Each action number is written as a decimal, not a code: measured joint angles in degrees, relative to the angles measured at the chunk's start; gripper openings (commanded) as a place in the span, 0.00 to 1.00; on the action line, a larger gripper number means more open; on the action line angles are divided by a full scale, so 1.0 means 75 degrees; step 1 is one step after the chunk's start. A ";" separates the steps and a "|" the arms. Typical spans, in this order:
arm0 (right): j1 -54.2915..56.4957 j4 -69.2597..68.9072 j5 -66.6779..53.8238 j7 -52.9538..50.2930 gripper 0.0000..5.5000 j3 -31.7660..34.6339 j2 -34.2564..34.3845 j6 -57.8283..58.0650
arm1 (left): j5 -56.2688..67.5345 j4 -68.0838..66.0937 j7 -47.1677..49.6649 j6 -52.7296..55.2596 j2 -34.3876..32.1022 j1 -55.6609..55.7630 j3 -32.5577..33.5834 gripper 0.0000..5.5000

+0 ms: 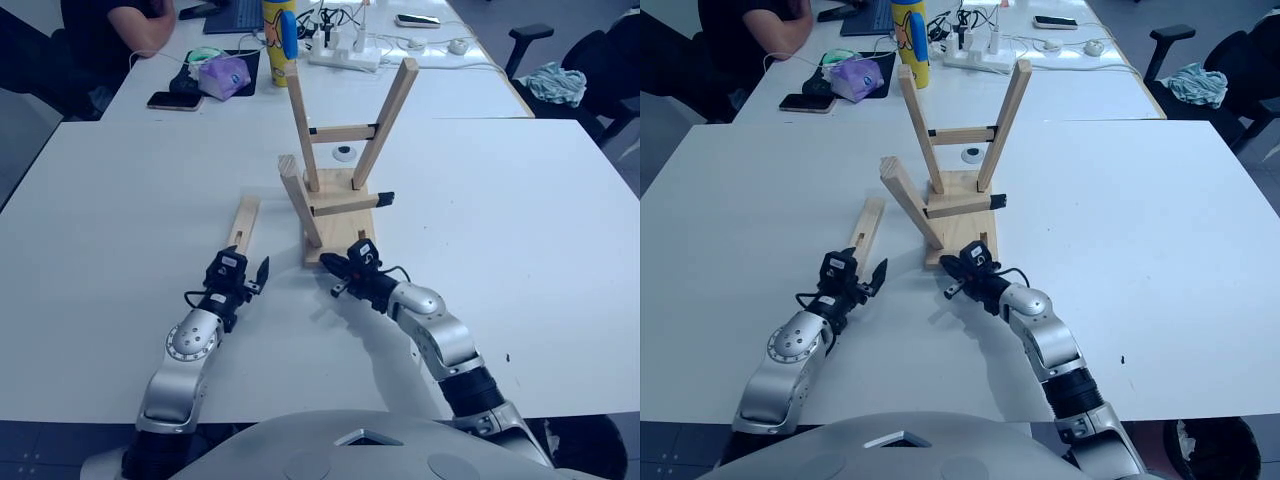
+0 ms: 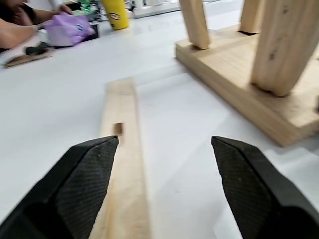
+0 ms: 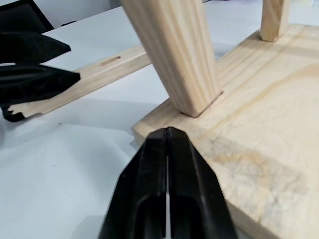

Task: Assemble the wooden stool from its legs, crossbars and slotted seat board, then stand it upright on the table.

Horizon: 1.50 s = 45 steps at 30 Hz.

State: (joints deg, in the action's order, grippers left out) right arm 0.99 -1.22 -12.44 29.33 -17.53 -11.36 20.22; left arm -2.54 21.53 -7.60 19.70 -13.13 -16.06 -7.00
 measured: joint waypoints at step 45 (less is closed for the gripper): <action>0.0564 0.1141 0.0183 0.0006 0.00 -0.0222 0.0266 -0.0826 | 0.4033 0.0401 0.0882 0.3191 0.0230 0.5880 0.0523 0.63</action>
State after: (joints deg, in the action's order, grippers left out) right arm 5.22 7.34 -11.07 29.37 -19.19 -9.37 14.02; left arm 27.71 24.53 -0.99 43.63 -11.40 28.04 -3.08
